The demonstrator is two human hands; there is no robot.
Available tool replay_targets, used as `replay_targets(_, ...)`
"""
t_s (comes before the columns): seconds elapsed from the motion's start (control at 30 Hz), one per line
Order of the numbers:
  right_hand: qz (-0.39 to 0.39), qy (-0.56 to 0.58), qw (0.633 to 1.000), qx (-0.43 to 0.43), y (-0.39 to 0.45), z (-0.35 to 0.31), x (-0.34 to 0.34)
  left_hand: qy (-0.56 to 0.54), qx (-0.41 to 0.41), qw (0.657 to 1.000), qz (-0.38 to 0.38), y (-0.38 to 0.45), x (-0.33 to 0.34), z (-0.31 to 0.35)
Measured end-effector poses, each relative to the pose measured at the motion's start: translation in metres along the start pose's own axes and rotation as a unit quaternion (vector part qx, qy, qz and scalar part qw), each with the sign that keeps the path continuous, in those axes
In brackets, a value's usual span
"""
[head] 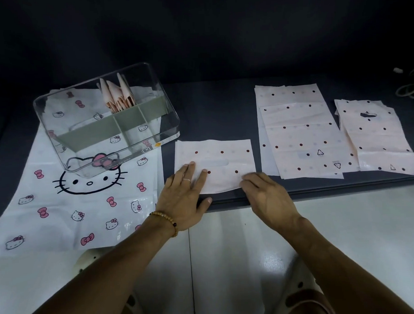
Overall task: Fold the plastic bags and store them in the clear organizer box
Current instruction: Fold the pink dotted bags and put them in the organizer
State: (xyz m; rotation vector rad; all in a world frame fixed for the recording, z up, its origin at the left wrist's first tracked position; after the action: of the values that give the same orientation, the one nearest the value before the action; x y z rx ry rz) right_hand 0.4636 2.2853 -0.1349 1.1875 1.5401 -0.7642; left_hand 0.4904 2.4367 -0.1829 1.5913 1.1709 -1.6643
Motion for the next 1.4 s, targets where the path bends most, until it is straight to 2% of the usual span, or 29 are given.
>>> replay_targets(0.13, 0.041, 0.131, 0.984, 0.11, 0.013, 0.022, -0.012, -0.038, 0.011, 0.998, 0.04, 0.004, -0.021, -0.008)
replay_targets(0.2, 0.011, 0.209, 0.964, 0.166, 0.015, 0.037, -0.004, -0.073, 0.024, 0.996, 0.051, 0.008, -0.033, -0.014)
replay_targets(0.27, -0.021, 0.257, 0.943, 0.209, 0.016, 0.049, 0.002, -0.115, 0.023, 0.993, 0.028, 0.01, -0.038, -0.024)
replay_targets(0.33, -0.013, 0.274, 0.931, 0.24, 0.015, 0.059, 0.0, -0.176, 0.001, 0.984, -0.01, 0.01, -0.037, -0.039)
replay_targets(0.43, -0.003, 0.308, 0.91, 0.279, 0.012, 0.067, -0.001, -0.256, -0.061, 0.965, -0.006, 0.007, -0.036, -0.064)
replay_targets(0.5, -0.009, 0.299, 0.906, 0.298, 0.011, 0.068, 0.004, -0.276, -0.105, 0.955, -0.009, 0.006, -0.028, -0.073)
replay_targets(0.7, 0.002, 0.18, 0.917, 0.357, 0.022, 0.075, 0.008, -0.246, -0.225, 0.943, -0.014, 0.007, -0.011, -0.085)
replay_targets(0.87, -0.006, 0.144, 0.915, 0.376, 0.029, 0.08, 0.012, -0.234, -0.273, 0.932, -0.028, 0.01, -0.008, -0.095)
replay_targets(1.1, -0.015, 0.129, 0.908, 0.399, 0.031, 0.083, 0.016, -0.148, -0.283, 0.947, -0.018, 0.012, -0.014, -0.093)
replay_targets(1.17, -0.009, 0.134, 0.902, 0.41, 0.031, 0.083, 0.017, -0.079, -0.26, 0.962, 0.022, 0.012, -0.028, -0.09)
replay_targets(1.2, -0.002, 0.136, 0.902, 0.41, 0.03, 0.082, 0.016, -0.045, -0.218, 0.974, 0.051, 0.017, -0.036, -0.082)
replay_targets(1.27, 0.005, 0.132, 0.905, 0.405, 0.031, 0.079, 0.015, 0.008, -0.073, 0.994, 0.086, 0.026, -0.047, -0.052)
replay_targets(1.33, -0.004, 0.119, 0.91, 0.397, 0.032, 0.079, 0.016, 0.015, 0.05, 0.993, 0.104, 0.023, -0.048, -0.025)
replay_targets(1.4, -0.012, 0.113, 0.912, 0.395, 0.033, 0.078, 0.016, 0.005, 0.073, 0.989, 0.125, 0.015, -0.045, -0.022)
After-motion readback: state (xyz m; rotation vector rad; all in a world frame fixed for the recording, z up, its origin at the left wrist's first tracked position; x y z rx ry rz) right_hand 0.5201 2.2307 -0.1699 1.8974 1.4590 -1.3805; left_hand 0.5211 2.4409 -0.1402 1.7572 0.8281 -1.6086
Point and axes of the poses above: each hand's wrist, its own y-axis towards the middle knuckle, its own x-axis out of the palm, z = x × y, the point moved 10 cm from there along y, towards the middle knuckle, and after that the axes turned 9 degrees about y, right-handed, at the moved point
